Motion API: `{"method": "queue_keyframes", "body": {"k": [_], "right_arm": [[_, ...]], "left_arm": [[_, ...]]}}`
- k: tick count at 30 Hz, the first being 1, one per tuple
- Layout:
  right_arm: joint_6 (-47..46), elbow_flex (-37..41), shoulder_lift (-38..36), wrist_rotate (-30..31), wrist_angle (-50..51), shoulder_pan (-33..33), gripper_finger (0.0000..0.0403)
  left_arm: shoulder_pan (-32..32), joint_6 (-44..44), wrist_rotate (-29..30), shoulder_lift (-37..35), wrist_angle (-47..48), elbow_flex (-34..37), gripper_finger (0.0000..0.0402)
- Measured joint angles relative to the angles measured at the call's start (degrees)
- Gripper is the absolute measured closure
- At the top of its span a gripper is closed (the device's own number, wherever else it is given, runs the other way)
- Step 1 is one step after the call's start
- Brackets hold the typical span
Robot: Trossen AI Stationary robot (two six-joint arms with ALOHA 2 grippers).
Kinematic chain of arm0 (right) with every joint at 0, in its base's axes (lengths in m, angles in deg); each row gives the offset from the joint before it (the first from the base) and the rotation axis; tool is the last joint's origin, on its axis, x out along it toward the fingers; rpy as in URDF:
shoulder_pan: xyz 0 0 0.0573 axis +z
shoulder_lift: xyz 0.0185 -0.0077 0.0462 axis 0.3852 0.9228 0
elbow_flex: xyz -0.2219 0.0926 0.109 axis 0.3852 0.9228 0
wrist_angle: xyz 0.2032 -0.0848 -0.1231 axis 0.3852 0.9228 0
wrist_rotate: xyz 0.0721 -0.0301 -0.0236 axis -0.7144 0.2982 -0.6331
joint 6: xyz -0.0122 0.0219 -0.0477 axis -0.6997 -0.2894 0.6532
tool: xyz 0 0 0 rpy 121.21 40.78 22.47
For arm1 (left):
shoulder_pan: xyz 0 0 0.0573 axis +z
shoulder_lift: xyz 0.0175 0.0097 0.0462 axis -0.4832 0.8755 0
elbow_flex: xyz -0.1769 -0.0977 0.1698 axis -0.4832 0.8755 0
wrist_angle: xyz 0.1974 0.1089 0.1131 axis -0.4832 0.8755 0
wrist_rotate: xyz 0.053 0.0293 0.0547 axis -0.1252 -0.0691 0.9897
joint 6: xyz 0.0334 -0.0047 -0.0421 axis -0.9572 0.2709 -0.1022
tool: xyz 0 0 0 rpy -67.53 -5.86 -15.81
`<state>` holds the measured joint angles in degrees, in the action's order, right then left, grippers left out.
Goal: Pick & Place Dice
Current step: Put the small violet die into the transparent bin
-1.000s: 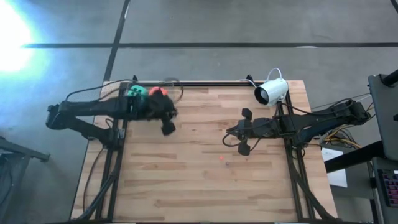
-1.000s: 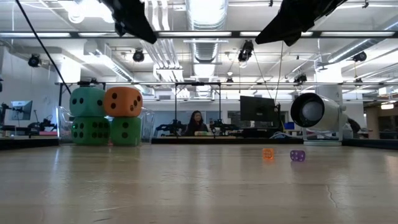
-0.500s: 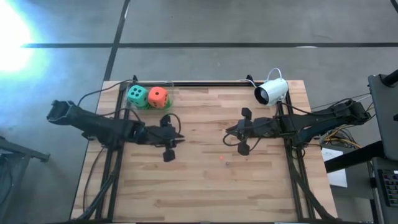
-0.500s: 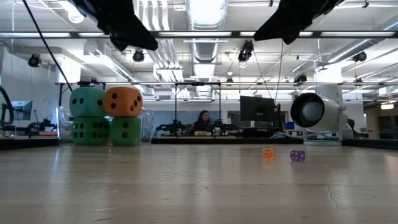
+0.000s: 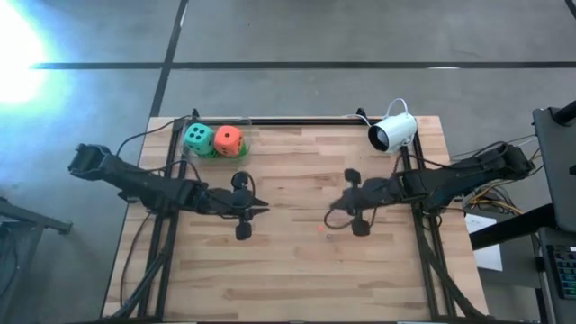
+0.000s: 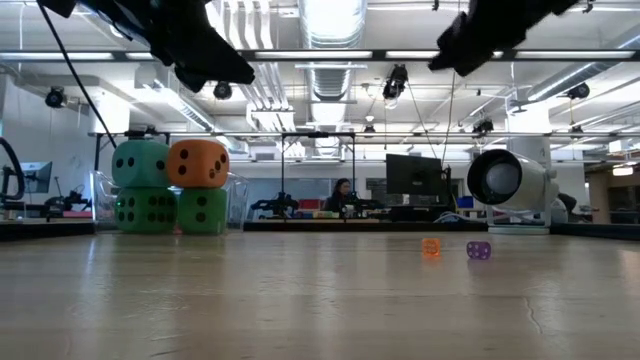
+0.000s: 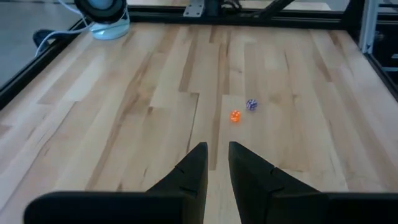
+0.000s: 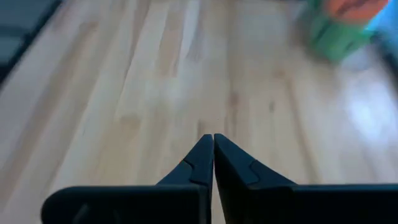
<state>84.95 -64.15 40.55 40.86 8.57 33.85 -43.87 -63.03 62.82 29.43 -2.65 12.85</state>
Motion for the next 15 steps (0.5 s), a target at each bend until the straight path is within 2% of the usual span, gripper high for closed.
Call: {"method": "queue_keyframes", "body": {"k": [8,15], "right_arm": [[-4.73,0.04,5.8,-5.61,8.08,3.19,0.0394],[-7.72,0.04,15.91,-9.92,10.42,3.19,0.0394]], "left_arm": [[-0.51,-0.68,0.0,0.0,-0.23,-0.09,0.0335],[-0.51,-0.69,0.0,0.0,-0.98,-0.09,0.0335]]}}
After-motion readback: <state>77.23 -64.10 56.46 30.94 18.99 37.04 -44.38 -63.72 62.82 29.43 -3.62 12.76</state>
